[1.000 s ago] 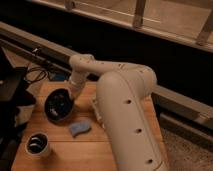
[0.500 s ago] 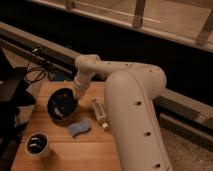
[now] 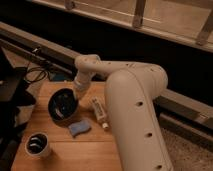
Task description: Drag the ceramic bowl in a circle
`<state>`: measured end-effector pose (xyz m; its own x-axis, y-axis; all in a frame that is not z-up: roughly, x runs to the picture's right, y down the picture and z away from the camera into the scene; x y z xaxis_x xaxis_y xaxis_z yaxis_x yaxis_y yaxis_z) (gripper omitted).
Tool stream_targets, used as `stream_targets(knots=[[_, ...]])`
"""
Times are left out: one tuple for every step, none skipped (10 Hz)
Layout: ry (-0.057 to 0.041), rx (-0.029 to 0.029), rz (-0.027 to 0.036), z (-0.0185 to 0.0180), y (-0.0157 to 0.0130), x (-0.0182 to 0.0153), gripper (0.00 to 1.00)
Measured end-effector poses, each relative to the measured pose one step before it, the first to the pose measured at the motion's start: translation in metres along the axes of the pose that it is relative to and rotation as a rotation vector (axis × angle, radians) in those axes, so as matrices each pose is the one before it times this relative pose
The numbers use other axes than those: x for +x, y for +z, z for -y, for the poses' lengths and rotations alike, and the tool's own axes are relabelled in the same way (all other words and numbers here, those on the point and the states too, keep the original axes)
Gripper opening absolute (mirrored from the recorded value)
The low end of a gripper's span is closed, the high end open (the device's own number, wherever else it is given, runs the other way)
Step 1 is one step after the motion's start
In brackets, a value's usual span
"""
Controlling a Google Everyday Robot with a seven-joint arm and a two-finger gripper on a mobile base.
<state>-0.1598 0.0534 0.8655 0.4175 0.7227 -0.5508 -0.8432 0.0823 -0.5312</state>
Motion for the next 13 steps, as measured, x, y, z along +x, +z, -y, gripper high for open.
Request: stream_targets(knots=[[0.00018, 0.00366, -0.00012, 0.00139, -0.0013, -0.00018, 0.0], [0.00303, 0.00367, -0.00082, 0.00152, -0.00008, 0.00043, 0.0], [0.0034, 0.00403, -0.00146, -0.00015, 0.00006, -0.00044, 0.0], [0.02425, 0.01862, -0.00507, 0.00301, 0.00019, -0.00143, 0.0], [0.03366, 0.01134, 0.0002, 0.00999, -0.00035, -0.0002, 0.0], [0.03393, 0.00769, -0.00455, 0.01374, -0.00126, 0.00133, 0.0], [0.04694, 0.00548, 0.00169, 0.01814, -0.00106, -0.00227, 0.0], [0.0496, 0.00197, 0.00786, 0.01637, -0.00153, -0.00702, 0.0], [0.03302, -0.00022, 0.00718, 0.0098, -0.0015, -0.00748, 0.0], [0.01623, -0.00561, 0.01115, 0.00385, -0.00083, -0.00857, 0.0], [0.00583, -0.00892, 0.0149, -0.00138, -0.00002, -0.01208, 0.0], [-0.00992, -0.00443, 0.00805, -0.00709, 0.00007, -0.00798, 0.0], [-0.01306, -0.00521, 0.00632, -0.00952, 0.00143, -0.00701, 0.0]])
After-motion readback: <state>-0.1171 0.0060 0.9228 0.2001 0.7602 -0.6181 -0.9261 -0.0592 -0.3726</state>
